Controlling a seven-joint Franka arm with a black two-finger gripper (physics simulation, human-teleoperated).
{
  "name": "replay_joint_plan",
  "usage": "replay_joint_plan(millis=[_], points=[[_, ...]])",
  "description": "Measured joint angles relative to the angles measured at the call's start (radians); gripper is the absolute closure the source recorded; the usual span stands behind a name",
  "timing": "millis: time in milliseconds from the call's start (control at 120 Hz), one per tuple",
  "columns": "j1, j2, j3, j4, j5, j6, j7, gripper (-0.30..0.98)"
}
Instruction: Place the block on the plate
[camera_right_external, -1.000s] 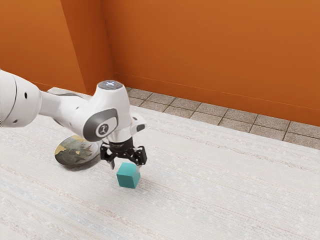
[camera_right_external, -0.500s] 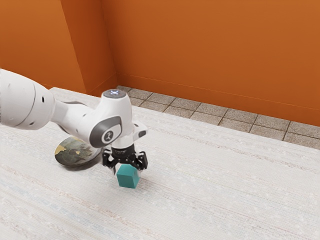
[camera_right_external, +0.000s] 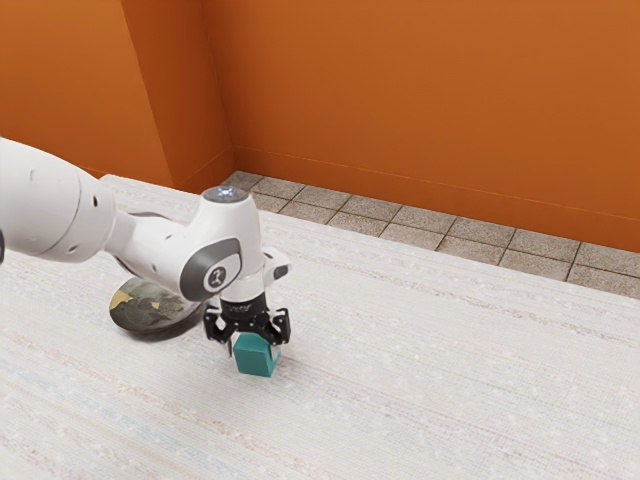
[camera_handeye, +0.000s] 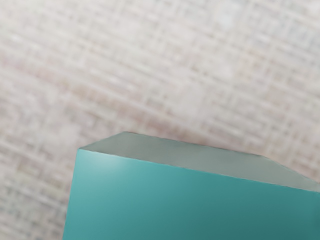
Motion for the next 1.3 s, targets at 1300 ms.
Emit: replay_joint_plan(millis=[1300], points=[[0.077,-0.03,0.011,0.105,0.012,-0.119,0.087,0.26]])
